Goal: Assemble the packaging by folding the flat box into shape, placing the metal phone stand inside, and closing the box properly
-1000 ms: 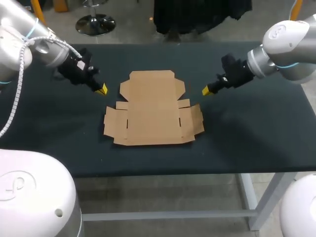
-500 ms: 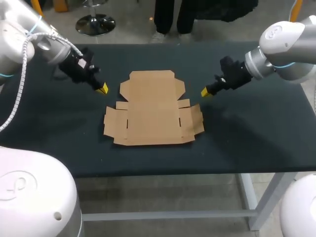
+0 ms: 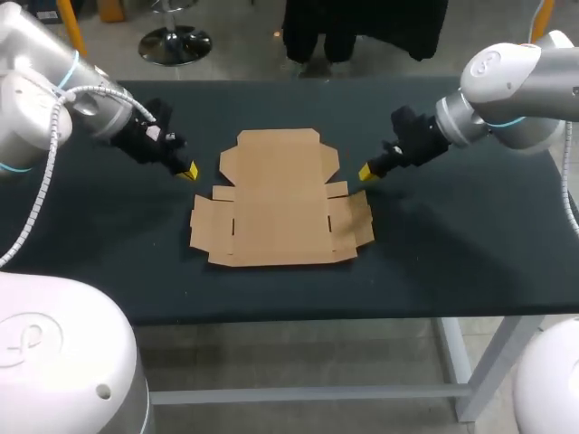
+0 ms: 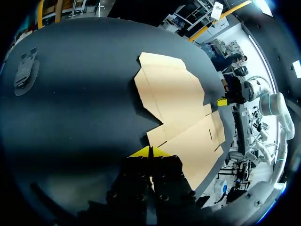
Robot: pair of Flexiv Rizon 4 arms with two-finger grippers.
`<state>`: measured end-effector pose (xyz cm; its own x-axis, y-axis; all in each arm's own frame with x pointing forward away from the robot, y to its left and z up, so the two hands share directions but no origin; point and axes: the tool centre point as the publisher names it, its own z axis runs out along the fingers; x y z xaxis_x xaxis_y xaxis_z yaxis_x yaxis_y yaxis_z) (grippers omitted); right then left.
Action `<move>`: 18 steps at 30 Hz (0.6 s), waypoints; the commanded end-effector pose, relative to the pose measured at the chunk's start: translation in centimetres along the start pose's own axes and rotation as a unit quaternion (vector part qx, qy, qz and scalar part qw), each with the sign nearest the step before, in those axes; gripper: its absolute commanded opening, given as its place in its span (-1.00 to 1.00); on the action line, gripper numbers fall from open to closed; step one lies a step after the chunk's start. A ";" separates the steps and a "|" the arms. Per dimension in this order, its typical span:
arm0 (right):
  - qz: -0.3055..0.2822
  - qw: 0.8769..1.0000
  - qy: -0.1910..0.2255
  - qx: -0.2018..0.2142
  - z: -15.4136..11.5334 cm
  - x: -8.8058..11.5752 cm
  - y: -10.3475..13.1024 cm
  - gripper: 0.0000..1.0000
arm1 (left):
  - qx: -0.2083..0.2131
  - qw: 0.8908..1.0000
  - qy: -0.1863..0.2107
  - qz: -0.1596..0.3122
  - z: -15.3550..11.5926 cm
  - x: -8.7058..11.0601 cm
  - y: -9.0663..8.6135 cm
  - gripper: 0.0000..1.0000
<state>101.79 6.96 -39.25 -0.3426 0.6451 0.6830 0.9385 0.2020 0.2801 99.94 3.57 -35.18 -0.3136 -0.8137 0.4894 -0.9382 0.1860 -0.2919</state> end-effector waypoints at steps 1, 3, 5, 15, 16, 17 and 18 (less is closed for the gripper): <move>0.003 1.000 -0.005 -0.002 0.4 0.2 -0.2 -1.00 | 0.009 1.000 -0.006 -0.004 1.0 -0.1 0.4 -1.00; 0.004 1.000 -0.004 -0.003 0.8 0.3 -0.2 -1.00 | 0.013 1.000 -0.005 -0.008 1.3 -0.4 0.5 -1.00; 0.005 1.000 -0.003 -0.004 0.9 0.2 -0.3 -1.00 | 0.017 1.000 -0.001 -0.013 1.5 -0.8 0.4 -1.00; 0.021 1.000 0.003 -0.007 2.4 -0.3 -1.0 -1.00 | 0.011 1.000 0.009 -0.019 2.1 -1.1 0.4 -1.00; 0.023 1.000 0.002 -0.007 2.5 -0.4 -1.0 -1.00 | 0.011 1.000 0.010 -0.019 2.2 -1.1 0.4 -1.00; 0.024 1.000 0.005 -0.008 2.6 -0.4 -1.1 -1.00 | 0.009 1.000 0.011 -0.019 2.2 -1.1 0.4 -1.00; 0.025 1.000 0.005 -0.008 2.7 -0.5 -1.1 -1.00 | 0.009 1.000 0.011 -0.020 2.3 -1.2 0.4 -1.00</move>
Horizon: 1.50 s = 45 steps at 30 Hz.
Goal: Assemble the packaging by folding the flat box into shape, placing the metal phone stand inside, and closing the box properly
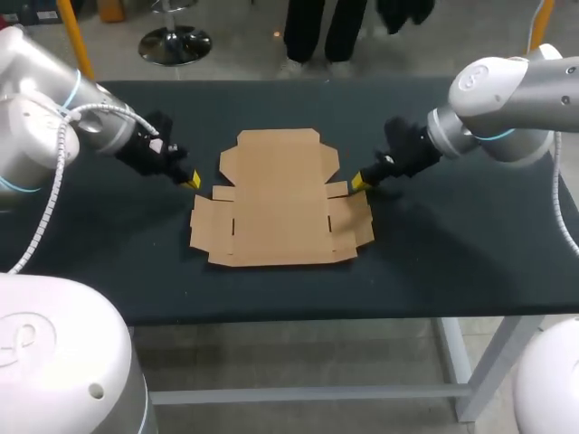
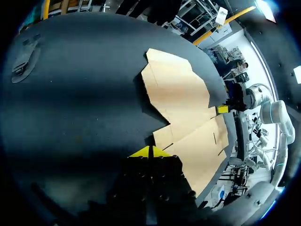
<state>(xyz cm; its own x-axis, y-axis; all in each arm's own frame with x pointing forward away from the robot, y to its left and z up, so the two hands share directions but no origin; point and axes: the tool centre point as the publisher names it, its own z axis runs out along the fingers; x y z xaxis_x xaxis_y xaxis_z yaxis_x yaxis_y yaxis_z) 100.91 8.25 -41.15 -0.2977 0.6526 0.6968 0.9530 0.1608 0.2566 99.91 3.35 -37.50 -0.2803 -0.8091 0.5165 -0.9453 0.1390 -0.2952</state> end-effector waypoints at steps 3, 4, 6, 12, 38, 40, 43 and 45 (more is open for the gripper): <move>0.012 1.000 0.002 -0.008 0.7 -0.3 -0.1 -1.00 | -0.006 1.000 0.003 -0.002 0.3 -0.3 -0.2 -1.00; 0.014 1.000 0.001 -0.012 0.8 -0.3 -0.2 -1.00 | -0.005 1.000 0.003 -0.003 0.3 -0.3 -0.2 -1.00; 0.018 1.000 0.000 -0.015 0.8 -0.3 -0.2 -1.00 | -0.006 1.000 0.004 -0.004 0.4 -0.3 -0.2 -1.00; 0.025 0.999 -0.003 -0.023 1.1 -0.3 -0.3 -1.00 | -0.009 1.000 0.003 -0.006 0.9 -0.5 -0.2 -1.00; 0.038 0.999 0.005 -0.024 2.3 -0.5 -0.1 -1.00 | -0.028 0.999 0.028 -0.017 3.6 -1.4 -0.9 -1.00; 0.040 0.999 0.006 -0.023 2.5 -0.7 -0.1 -1.00 | -0.029 0.999 0.029 -0.017 3.7 -1.4 -0.8 -1.00; 0.042 0.999 0.007 -0.022 2.7 -0.6 -0.1 -1.00 | -0.030 0.999 0.031 -0.017 3.8 -1.2 -0.8 -1.00; 0.042 0.999 0.007 -0.022 2.9 -0.6 -0.1 -1.00 | -0.031 0.999 0.031 -0.016 3.8 -1.1 -0.8 -1.00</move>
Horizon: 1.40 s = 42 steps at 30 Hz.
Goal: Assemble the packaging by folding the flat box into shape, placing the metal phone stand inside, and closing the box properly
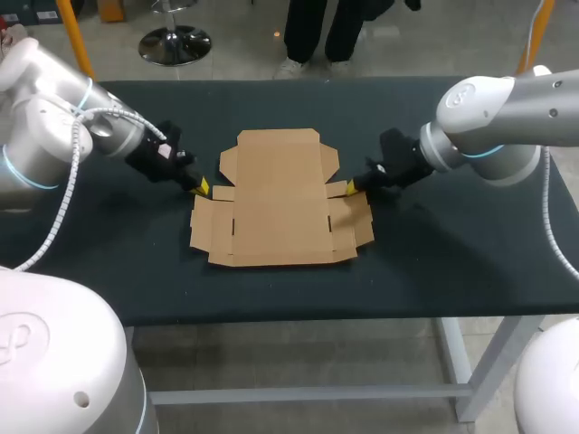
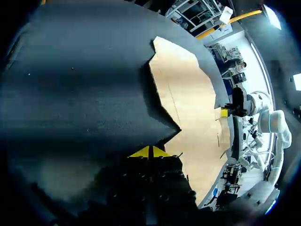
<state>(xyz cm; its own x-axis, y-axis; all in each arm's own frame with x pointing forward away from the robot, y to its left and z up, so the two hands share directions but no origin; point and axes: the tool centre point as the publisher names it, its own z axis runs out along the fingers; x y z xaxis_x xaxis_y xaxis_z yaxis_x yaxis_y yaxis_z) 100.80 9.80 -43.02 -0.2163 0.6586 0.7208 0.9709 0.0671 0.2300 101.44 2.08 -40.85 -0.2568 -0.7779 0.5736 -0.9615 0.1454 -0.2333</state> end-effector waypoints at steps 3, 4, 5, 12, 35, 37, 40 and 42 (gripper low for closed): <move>0.000 1.000 0.005 0.004 0.7 0.0 0.1 -1.00 | -0.004 1.000 0.001 0.001 0.2 0.1 -0.1 -1.00; 0.000 1.000 0.005 0.004 0.8 0.1 0.1 -1.00 | -0.004 1.000 0.002 0.002 0.3 0.2 -0.1 -1.00; -0.001 1.000 0.006 0.004 0.8 0.1 0.1 -1.00 | -0.004 1.000 0.002 0.002 0.3 0.2 0.0 -1.00; -0.010 1.000 0.005 0.006 1.1 1.1 0.1 -1.00 | -0.003 1.000 0.002 0.008 0.0 1.0 0.1 -1.00; -0.022 0.999 -0.040 0.004 1.1 2.5 0.3 -1.00 | -0.010 1.000 -0.009 0.021 0.1 2.6 0.1 -1.00; -0.019 0.998 -0.052 0.006 1.1 2.5 0.4 -1.00 | -0.011 1.000 -0.010 0.021 0.1 2.6 0.1 -1.00; -0.019 0.998 -0.055 0.006 1.2 2.5 0.5 -1.00 | -0.011 1.000 -0.011 0.021 0.1 2.7 0.1 -1.00; -0.019 0.998 -0.060 0.006 1.2 2.6 0.5 -1.00 | -0.012 1.000 -0.012 0.022 0.1 2.8 0.1 -1.00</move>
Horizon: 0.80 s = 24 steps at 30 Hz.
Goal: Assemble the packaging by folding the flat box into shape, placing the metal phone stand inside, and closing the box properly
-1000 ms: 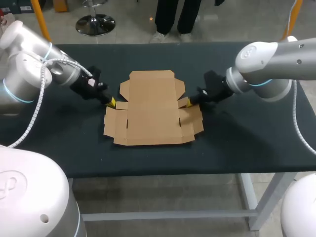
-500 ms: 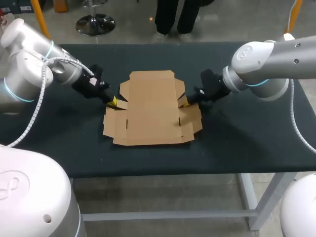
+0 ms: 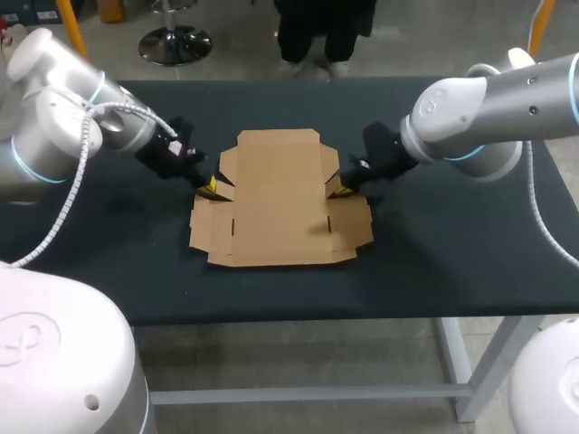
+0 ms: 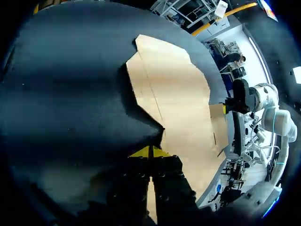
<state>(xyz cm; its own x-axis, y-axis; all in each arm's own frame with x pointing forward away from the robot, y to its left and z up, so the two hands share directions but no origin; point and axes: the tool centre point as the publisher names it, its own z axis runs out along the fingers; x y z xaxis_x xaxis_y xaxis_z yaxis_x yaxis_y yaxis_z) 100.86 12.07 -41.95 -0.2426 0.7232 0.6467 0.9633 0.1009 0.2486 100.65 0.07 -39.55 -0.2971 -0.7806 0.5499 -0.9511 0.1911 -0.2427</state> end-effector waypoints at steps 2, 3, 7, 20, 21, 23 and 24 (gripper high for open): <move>-0.001 1.000 -0.016 0.000 0.2 0.5 0.2 -1.00 | -0.004 1.000 -0.005 0.001 0.0 0.5 -0.1 -1.00; -0.002 1.000 -0.022 0.000 0.3 0.7 0.2 -1.00 | -0.004 1.000 -0.010 0.001 0.0 0.6 -0.1 -1.00; -0.005 0.999 -0.040 -0.004 0.2 1.3 0.3 -1.00 | -0.006 1.000 -0.023 0.003 0.0 1.2 -0.2 -1.00; -0.011 0.997 -0.077 -0.010 0.3 2.9 0.3 -1.00 | -0.017 0.999 -0.043 0.009 0.3 2.6 -0.3 -1.00; -0.011 0.997 -0.080 -0.010 0.3 3.0 0.3 -1.00 | -0.018 0.999 -0.044 0.008 0.3 2.7 -0.3 -1.00; -0.009 0.996 -0.087 -0.009 0.4 3.1 0.3 -1.00 | -0.020 0.999 -0.048 0.007 0.4 2.9 -0.2 -1.00; -0.009 0.996 -0.088 -0.009 0.4 3.1 0.3 -1.00 | -0.021 0.998 -0.050 0.006 0.5 2.9 -0.2 -1.00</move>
<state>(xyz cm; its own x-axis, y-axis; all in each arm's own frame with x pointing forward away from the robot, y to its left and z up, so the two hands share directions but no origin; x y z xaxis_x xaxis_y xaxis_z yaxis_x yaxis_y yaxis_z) 100.50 14.23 -40.30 -0.2424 0.8045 0.5423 0.9563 0.1040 0.2731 100.00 -2.12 -38.51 -0.3053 -0.8235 0.4782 -0.9491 0.2224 -0.2230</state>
